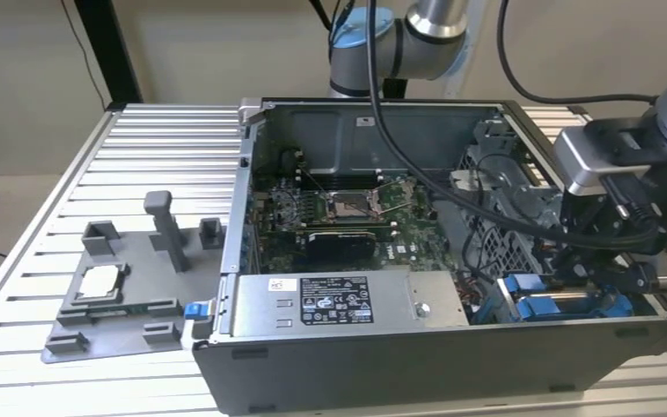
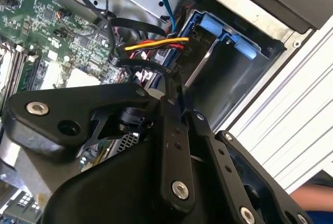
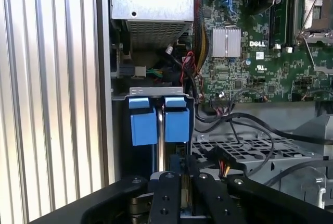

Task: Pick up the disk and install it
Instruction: 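Insert the second disk wire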

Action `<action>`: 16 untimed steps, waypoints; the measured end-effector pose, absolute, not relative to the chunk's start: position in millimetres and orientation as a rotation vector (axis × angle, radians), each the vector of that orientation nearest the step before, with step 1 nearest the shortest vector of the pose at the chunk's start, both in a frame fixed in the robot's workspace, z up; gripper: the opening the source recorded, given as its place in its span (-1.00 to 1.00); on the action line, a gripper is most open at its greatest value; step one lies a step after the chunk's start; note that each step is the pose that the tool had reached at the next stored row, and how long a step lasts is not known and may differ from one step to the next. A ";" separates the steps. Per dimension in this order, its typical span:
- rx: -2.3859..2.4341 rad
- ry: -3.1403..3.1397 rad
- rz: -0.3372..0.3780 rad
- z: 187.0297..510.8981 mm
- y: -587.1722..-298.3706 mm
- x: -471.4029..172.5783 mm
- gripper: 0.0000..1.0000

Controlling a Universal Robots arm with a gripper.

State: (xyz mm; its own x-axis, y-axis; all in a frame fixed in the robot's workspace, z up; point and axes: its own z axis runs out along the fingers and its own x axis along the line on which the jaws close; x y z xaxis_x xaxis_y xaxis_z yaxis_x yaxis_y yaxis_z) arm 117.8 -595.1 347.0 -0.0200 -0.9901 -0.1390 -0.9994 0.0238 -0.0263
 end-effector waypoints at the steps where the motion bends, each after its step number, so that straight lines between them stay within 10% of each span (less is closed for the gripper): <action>1: -2.112 2.159 0.118 346.6 -595.2 117.6 -1.00; 16: -2.111 2.158 0.115 342.2 -595.2 115.7 -1.00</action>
State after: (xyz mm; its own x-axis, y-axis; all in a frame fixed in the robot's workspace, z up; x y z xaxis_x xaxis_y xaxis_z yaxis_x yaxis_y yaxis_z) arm 115.7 -595.2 342.2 -0.0194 -0.9901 -0.1391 -0.9993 0.0239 -0.0302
